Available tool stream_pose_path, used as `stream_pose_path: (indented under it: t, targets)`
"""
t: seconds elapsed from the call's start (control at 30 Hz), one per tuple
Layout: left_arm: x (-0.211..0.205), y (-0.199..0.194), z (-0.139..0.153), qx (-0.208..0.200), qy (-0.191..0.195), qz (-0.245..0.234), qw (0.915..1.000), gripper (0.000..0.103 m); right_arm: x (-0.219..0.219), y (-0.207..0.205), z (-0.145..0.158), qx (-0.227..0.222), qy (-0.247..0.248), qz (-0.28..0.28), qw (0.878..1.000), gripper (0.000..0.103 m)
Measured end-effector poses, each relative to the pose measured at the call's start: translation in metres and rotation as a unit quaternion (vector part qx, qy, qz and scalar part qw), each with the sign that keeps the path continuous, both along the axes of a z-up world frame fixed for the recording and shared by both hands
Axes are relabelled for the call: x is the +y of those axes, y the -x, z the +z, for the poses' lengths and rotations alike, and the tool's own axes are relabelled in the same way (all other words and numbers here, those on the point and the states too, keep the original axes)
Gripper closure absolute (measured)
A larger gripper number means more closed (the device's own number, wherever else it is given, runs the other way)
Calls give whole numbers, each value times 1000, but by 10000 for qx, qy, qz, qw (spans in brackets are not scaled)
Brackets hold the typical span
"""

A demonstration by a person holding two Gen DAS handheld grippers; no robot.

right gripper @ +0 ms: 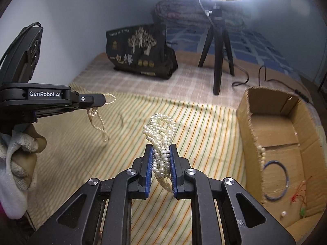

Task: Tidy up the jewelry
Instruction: 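Carry the braided necklace in the right tool while the left tool carries the strand to the box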

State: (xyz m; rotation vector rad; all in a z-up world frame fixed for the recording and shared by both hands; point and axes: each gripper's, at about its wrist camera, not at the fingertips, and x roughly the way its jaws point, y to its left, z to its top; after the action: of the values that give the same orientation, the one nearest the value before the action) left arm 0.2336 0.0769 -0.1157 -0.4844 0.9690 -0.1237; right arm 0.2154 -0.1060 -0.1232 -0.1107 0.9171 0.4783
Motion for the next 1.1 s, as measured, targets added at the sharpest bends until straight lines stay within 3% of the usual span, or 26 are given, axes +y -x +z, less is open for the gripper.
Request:
stream_pose_path:
  t: [0.6, 1.1]
  targets:
    - [-48, 29, 64, -638, 117, -372, 9972, 98, -57, 39, 76, -669, -236, -222, 9972, 90]
    - [-133, 18, 79, -751, 156, -912, 9929, 98, -139, 49, 89, -778, -276, -851, 9929, 90]
